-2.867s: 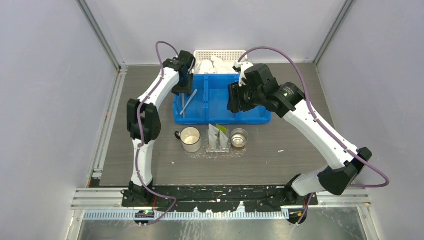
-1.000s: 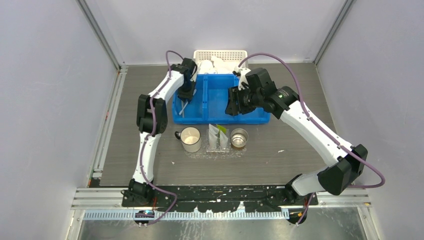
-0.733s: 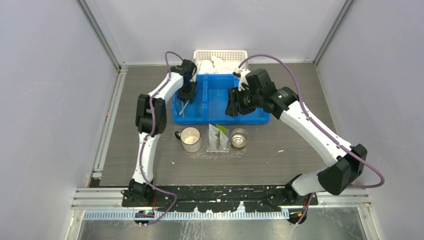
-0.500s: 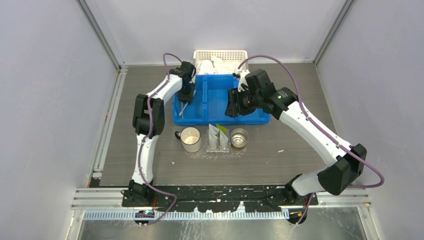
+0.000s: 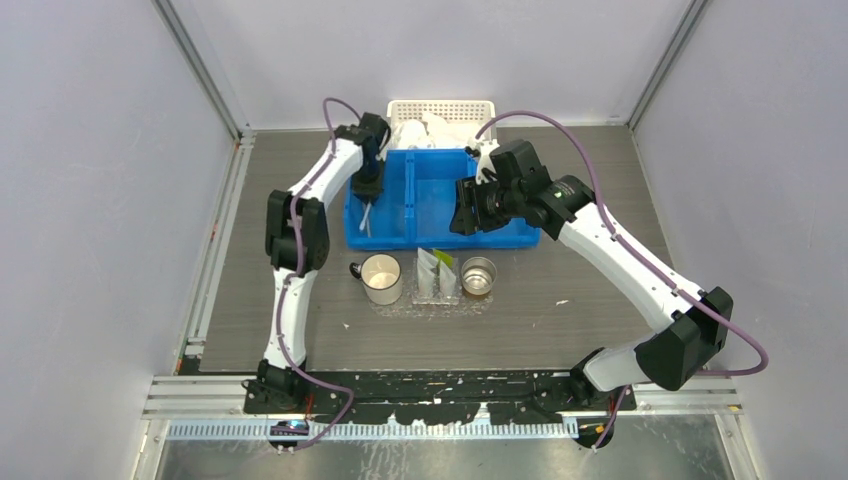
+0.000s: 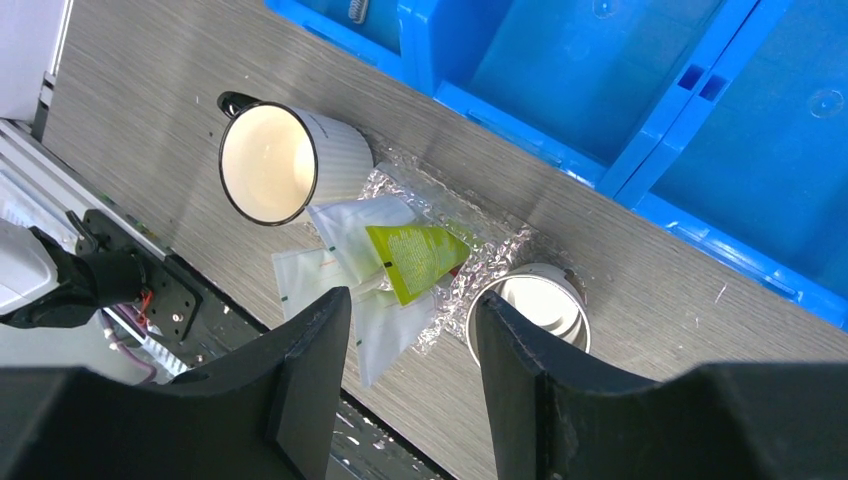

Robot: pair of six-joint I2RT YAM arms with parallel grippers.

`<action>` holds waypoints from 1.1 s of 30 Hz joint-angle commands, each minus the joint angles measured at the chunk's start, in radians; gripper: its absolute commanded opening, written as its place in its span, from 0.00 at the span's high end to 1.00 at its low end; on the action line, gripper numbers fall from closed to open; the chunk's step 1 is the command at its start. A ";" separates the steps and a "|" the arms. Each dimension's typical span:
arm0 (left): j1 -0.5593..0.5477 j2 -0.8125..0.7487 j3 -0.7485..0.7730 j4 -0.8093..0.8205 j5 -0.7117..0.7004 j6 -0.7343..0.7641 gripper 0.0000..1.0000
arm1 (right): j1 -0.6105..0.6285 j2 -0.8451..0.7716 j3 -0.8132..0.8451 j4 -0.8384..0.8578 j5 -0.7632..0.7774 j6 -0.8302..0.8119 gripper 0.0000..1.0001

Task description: Prepare toiletry sets of a toothbrush and toothpaste on the tray

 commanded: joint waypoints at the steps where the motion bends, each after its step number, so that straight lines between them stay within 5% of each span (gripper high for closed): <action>1: 0.002 -0.077 0.268 -0.231 -0.043 -0.015 0.85 | -0.004 -0.050 -0.007 0.048 -0.024 0.015 0.45; 7: 0.002 -0.105 0.425 -0.456 0.008 -0.074 0.84 | -0.005 -0.082 -0.027 0.058 -0.039 0.033 0.46; 17: -0.074 -0.463 0.051 -0.533 0.125 -0.243 0.85 | -0.004 -0.173 -0.090 0.087 -0.112 0.078 0.46; 33: -0.291 -0.642 -0.110 -0.761 0.055 -0.452 0.87 | -0.003 -0.334 -0.210 0.118 -0.197 0.131 0.46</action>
